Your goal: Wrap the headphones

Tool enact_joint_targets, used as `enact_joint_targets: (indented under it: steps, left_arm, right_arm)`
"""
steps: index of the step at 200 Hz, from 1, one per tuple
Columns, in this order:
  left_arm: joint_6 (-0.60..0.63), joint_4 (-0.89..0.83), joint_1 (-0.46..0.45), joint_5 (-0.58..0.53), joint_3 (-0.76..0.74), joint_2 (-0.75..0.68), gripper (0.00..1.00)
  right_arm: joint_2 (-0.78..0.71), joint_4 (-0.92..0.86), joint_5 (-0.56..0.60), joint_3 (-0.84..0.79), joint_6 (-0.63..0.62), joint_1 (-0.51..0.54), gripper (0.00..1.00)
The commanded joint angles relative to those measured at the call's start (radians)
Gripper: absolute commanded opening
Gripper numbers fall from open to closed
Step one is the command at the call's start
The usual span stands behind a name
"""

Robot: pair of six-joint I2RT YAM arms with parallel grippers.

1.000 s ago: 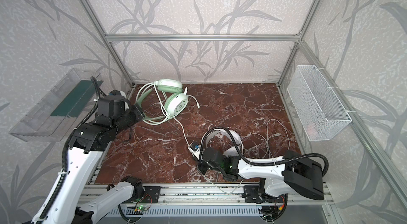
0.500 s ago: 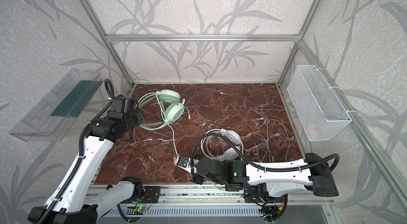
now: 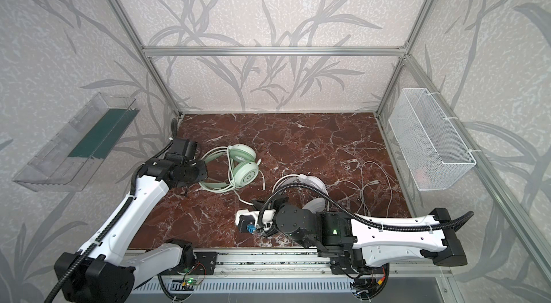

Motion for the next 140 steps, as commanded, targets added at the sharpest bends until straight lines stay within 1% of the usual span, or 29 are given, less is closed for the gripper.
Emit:
enact_joint_targets:
  steps: [1, 16, 47, 60, 77, 95, 122, 140]
  left_arm:
    - [0.033, 0.013, -0.031, -0.016, -0.003, -0.033, 0.00]
    - [0.057, -0.001, -0.071, -0.068, -0.017, -0.044, 0.00]
    - [0.096, -0.006, -0.180, -0.106, -0.035, -0.045, 0.00]
    - [0.111, 0.000, -0.207, -0.100, -0.044, -0.043, 0.00]
    - [0.122, 0.012, -0.222, -0.090, -0.057, -0.049, 0.00]
    - [0.129, 0.023, -0.236, -0.067, -0.065, -0.062, 0.00]
    - [0.137, 0.032, -0.266, -0.029, -0.063, -0.084, 0.00]
    - [0.144, 0.035, -0.299, -0.020, -0.061, -0.096, 0.00]
  right_arm:
    - [0.002, 0.069, 0.126, 0.044, -0.201, 0.005, 0.00]
    - [-0.013, 0.102, 0.143, 0.045, -0.234, -0.022, 0.00]
    - [-0.050, 0.118, 0.065, 0.064, -0.231, -0.106, 0.01]
    - [-0.046, 0.116, 0.040, 0.082, -0.221, -0.151, 0.01]
    - [-0.029, 0.106, 0.014, 0.115, -0.216, -0.178, 0.01]
    - [-0.002, 0.097, -0.041, 0.149, -0.217, -0.210, 0.01]
    - [0.075, 0.069, -0.113, 0.231, -0.196, -0.283, 0.01]
    - [0.138, 0.008, -0.168, 0.300, -0.187, -0.321, 0.01]
